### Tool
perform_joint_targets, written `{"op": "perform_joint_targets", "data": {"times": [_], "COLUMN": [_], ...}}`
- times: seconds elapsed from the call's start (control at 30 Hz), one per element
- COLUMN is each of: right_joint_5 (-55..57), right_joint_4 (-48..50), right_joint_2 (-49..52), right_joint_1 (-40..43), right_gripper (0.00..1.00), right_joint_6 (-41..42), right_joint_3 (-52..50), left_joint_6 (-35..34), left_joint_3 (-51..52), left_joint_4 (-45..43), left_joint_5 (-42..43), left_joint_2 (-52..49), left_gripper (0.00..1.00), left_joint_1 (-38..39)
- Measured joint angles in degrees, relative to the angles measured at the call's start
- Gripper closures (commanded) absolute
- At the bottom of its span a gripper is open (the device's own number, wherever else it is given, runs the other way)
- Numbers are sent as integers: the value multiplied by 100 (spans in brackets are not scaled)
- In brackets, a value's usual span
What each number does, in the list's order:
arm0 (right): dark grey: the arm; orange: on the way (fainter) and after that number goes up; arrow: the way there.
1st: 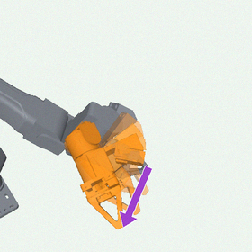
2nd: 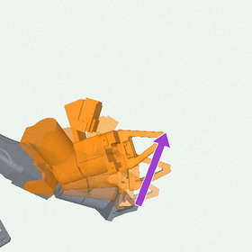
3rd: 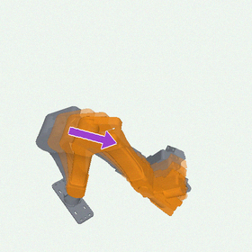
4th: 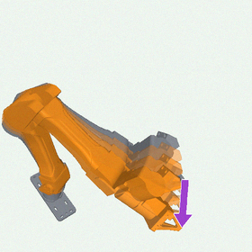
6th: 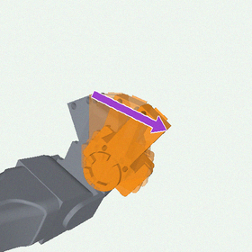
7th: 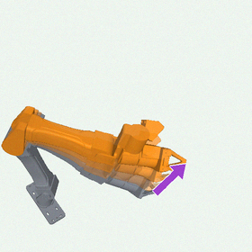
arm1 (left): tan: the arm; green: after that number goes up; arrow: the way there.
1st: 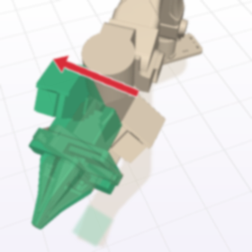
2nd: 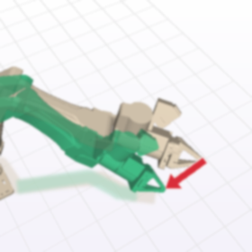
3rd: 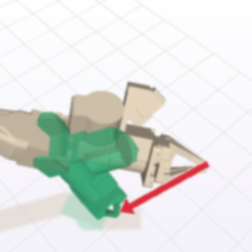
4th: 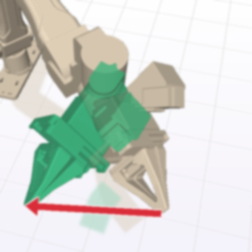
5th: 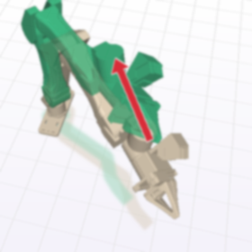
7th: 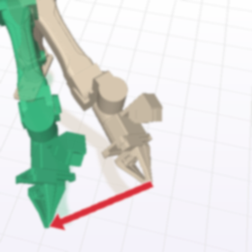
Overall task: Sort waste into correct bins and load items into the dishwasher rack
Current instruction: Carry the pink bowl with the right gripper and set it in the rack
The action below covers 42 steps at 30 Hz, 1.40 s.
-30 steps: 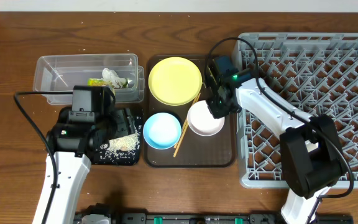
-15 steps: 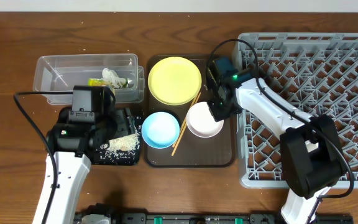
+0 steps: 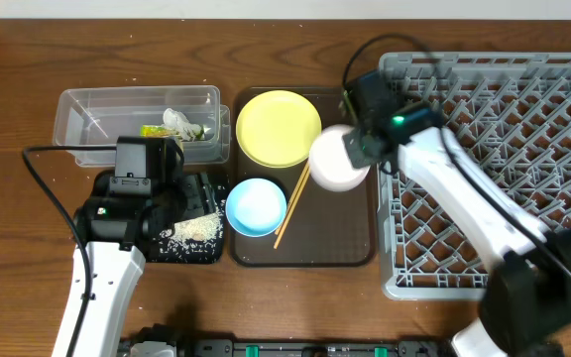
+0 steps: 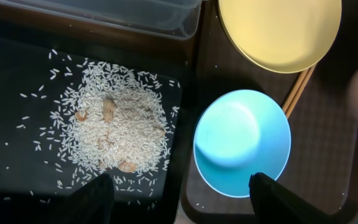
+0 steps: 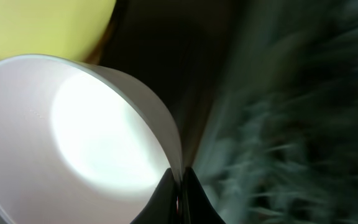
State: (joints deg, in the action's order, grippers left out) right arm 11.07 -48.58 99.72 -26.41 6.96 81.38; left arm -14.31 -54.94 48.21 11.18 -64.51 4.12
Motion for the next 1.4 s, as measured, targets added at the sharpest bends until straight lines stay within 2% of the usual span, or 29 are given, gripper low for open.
{"op": "perform_joint_targets", "data": {"times": [0.13,0.27,0.47,0.7,0.97,1.2,1.4], "right_joint_5": [1088,2352,4107,5414,5641,5698,5331], "right_joint_4": [422,1029,2090,2275,2271,2159,1600], "right_joint_2": [-619,-828,-654,52,839,1080,1080], "right_joint_1": [59,142,339,673,669,505,354], "right_gripper": [99,99,99,99,99,99,99], "right_joint_6": [28,-63,-780,-1172,-1220,-1174,-772], "right_joint_3": [136,149,149,149,149,149,170], "left_joint_6": [0,0,0,0,0,0,0], "left_joint_3": [0,0,4,4,4,4,4], "left_joint_4": [0,0,-11,-50,-55,-57,-59], "left_joint_5": [0,-2,-2,-2,-2,0,-2], "left_joint_2": [0,-2,0,0,-2,0,-2], "left_gripper": [27,27,27,27,27,27,27], "left_joint_1": [0,0,0,0,0,0,0]}}
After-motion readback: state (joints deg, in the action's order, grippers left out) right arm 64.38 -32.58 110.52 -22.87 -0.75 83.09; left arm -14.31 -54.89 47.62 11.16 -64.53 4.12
